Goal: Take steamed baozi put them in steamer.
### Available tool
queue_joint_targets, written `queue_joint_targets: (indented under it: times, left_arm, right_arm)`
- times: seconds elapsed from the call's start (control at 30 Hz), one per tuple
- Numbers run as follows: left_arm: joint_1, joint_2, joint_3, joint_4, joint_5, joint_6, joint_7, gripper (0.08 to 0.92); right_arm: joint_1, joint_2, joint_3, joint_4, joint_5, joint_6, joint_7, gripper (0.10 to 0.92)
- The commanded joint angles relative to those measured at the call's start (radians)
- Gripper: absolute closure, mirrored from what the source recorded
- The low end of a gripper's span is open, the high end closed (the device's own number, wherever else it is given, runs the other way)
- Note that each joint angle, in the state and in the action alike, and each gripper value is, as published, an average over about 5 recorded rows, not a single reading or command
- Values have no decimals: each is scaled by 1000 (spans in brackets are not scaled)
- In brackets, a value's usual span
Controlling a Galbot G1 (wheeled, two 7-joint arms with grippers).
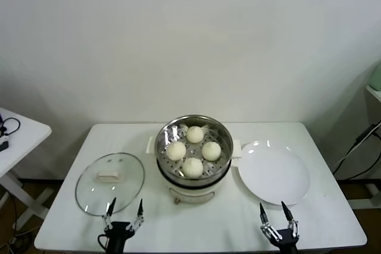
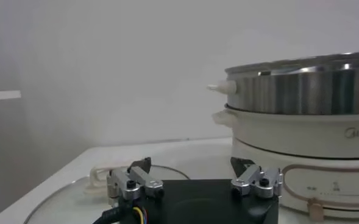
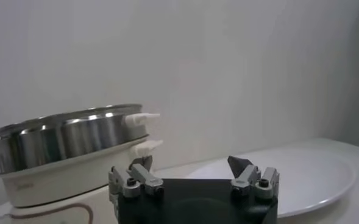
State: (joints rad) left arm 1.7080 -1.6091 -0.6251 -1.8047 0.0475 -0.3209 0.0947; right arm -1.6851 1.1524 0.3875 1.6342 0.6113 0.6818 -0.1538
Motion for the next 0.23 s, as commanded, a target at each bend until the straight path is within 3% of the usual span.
queue_joint_targets:
  times: [0.03,0.23]
  left_arm:
    - [7,-28,1,-11,3,-4,1,177]
    - [11,-29,2,-17,3,-4,1,177]
  right_arm:
    - [-35,30,3,3,-8,21,5,203]
    - [-36,28,1,4,-10,19,9,203]
